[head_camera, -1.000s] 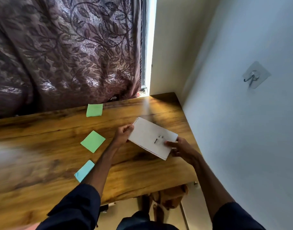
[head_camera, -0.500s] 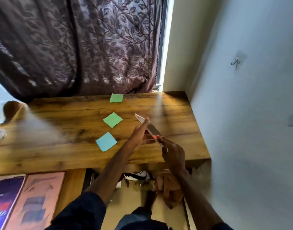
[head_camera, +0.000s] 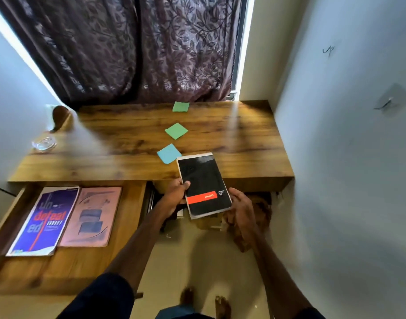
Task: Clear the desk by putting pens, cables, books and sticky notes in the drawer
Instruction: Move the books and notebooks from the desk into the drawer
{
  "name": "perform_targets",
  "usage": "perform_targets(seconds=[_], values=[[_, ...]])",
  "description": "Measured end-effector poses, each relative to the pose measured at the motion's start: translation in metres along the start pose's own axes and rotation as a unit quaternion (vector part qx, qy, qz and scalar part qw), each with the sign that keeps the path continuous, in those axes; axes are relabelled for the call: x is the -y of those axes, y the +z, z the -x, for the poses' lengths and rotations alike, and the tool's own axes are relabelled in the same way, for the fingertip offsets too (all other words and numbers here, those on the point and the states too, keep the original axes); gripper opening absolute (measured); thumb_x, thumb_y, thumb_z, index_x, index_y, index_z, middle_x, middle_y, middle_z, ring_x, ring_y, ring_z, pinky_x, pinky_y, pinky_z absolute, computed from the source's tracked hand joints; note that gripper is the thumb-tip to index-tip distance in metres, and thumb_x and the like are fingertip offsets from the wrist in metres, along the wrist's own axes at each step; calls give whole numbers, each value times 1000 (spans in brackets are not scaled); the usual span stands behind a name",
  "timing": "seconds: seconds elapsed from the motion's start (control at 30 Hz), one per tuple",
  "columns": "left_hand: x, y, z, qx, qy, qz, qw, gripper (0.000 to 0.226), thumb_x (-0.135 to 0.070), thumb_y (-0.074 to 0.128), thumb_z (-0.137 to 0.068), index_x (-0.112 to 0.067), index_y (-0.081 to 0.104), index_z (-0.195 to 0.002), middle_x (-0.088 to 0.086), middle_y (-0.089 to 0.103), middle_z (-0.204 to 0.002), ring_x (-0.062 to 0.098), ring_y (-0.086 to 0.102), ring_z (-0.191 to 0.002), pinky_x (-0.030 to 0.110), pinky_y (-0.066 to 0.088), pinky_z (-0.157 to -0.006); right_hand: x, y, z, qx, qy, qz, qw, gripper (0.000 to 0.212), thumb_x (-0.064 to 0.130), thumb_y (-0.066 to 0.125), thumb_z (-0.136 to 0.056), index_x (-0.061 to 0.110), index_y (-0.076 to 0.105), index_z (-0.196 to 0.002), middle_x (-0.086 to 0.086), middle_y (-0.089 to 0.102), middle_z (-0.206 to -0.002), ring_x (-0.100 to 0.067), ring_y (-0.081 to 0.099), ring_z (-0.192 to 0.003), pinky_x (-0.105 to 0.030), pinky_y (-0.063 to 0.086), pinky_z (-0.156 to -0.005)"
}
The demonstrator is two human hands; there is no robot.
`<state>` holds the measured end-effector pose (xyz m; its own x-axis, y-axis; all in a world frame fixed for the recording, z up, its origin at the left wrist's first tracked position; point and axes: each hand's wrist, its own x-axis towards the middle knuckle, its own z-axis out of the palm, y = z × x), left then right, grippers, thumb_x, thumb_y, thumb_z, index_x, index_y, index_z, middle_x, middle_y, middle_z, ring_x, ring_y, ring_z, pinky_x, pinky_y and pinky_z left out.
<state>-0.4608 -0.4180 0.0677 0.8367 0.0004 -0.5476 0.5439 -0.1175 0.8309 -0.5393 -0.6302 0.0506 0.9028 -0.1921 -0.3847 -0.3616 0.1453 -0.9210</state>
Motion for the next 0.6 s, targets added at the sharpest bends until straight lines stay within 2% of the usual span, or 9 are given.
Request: perform_targets(seconds=[0.1, 0.13, 0.23, 0.3, 0.4, 0.43, 0.47, 0.53, 0.6], values=[[10, -34, 16, 8, 3, -21, 1000, 23, -25, 47, -106, -12, 58, -122, 12, 71, -115, 24, 71, -101, 42, 60, -83, -20, 30, 15, 14, 35, -27, 999, 37, 11, 50, -96, 12, 64, -130, -10, 75, -112, -28, 72, -103, -48, 59, -91], [15, -46, 21, 12, 3, -26, 1000, 23, -24, 46, -107, -11, 58, -122, 12, 71, -115, 23, 70, -101, 40, 60, -81, -25, 41, 21, 27, 35, -23, 999, 32, 14, 52, -96, 13, 68, -124, -10, 75, -109, -29, 72, -100, -47, 60, -87], [31, -87, 41, 26, 2, -37, 999, 23, -23, 44, -108, -11, 57, -121, 12, 69, -113, 23, 67, -102, 35, 57, -76, -39, 80, 39, 64, 38, 29, 997, 22, 22, 62, -96, 18, 69, -117, -2, 74, -107, -17, 72, -95, -26, 60, -69], [48, -123, 47, 30, 2, -69, 997, 21, -26, 44, -107, -14, 58, -116, 13, 68, -112, 25, 66, -102, 37, 55, -79, -56, 112, 47, 104, 19, 63, 992, 26, 17, 66, -94, 20, 68, -120, -1, 74, -110, -18, 72, -100, -24, 59, -72], [74, -185, 55, 11, -7, -124, 992, 19, -30, 46, -107, -18, 60, -110, 16, 68, -117, 30, 66, -108, 48, 54, -97, -77, 165, 61, 113, -7, 119, 986, 33, 8, 68, -91, 16, 66, -123, -2, 74, -112, -17, 72, -101, -28, 60, -78], [83, -208, 56, 9, -14, -129, 991, 21, -29, 48, -106, -15, 60, -115, 15, 68, -116, 29, 66, -107, 48, 55, -95, -83, 186, 67, 104, -15, 126, 987, 35, 6, 69, -89, 15, 66, -123, -2, 74, -111, -17, 73, -99, -32, 61, -81], [89, -229, 61, 13, -18, -131, 991, 24, -27, 51, -105, -11, 59, -119, 14, 69, -114, 26, 67, -103, 43, 58, -88, -89, 206, 74, 94, -21, 127, 987, 35, 4, 69, -88, 14, 66, -122, -3, 75, -109, -17, 73, -98, -35, 61, -84], [103, -269, 69, 12, -31, -137, 990, 24, -21, 58, -102, -6, 58, -121, 7, 68, -105, 19, 67, -94, 27, 57, -69, -101, 245, 92, 82, -27, 150, 985, 37, 6, 71, -88, 15, 66, -123, -3, 74, -110, -18, 73, -99, -38, 61, -85], [118, -306, 71, -6, -30, -187, 982, 24, -21, 65, -97, -7, 60, -117, 4, 66, -106, 20, 66, -96, 23, 53, -69, -114, 281, 108, 65, -24, 183, 981, 41, 11, 72, -87, 14, 64, -127, -2, 74, -109, -15, 72, -96, -37, 62, -81]])
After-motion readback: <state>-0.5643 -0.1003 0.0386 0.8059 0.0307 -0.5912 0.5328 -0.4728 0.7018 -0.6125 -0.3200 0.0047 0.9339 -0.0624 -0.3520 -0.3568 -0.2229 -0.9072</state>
